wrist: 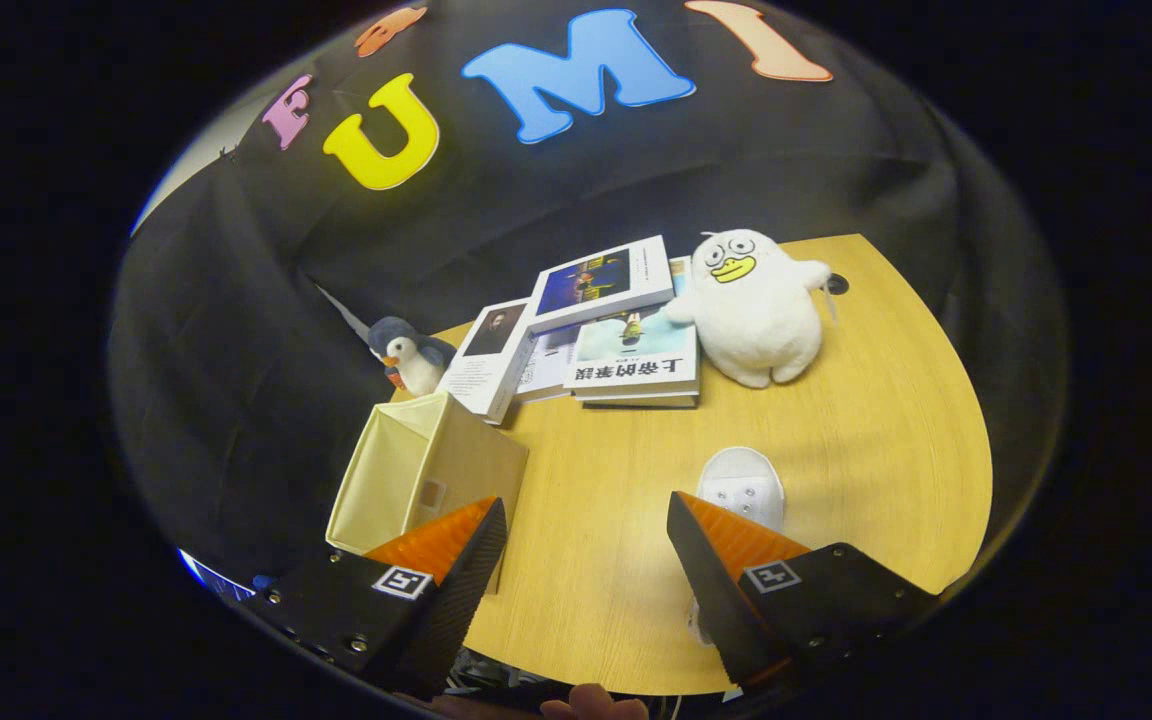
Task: Open the storage box then place both shoes into the box .Put the left shoe in first, then the right shoe, with the right side of both shoes facing outward in a uniform manner.
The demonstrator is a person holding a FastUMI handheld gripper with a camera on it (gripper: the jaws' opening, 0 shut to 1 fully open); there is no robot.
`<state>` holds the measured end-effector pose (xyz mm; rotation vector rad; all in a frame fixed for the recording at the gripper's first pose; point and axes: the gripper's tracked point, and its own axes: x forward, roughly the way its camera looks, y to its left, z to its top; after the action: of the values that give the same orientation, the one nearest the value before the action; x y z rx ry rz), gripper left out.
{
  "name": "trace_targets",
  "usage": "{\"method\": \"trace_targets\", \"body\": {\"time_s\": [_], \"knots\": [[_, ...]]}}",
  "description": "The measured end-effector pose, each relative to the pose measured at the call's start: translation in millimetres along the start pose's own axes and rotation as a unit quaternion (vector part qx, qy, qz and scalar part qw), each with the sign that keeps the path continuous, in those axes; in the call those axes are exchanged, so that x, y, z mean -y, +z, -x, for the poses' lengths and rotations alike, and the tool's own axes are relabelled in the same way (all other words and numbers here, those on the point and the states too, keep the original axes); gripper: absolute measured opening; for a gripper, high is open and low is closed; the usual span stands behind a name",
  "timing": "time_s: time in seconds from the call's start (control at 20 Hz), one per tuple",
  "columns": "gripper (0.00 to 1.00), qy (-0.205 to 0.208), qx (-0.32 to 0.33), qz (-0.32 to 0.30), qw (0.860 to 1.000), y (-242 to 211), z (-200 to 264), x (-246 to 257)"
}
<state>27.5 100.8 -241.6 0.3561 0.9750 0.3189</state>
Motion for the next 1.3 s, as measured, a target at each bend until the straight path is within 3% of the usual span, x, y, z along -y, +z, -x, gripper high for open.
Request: {"method": "trace_targets", "body": {"time_s": [0.35,0.5,0.9,1.0,1.2,1.3], "knots": [[0.97,-0.046,-0.022,-0.041,0.998,-34.1,-1.5,75.4],[0.98,-0.087,-0.033,-0.041,0.995,-54.1,-5.9,110.9],[0.96,-0.117,-0.099,-0.031,0.988,-108.3,-34.4,144.8],[0.88,-0.132,-0.118,-0.028,0.984,-117.3,-42.8,153.3],[0.86,-0.146,-0.138,-0.020,0.979,-122.8,-61.0,164.5],[0.78,-0.149,-0.146,-0.009,0.978,-124.6,-66.8,164.7]]}}
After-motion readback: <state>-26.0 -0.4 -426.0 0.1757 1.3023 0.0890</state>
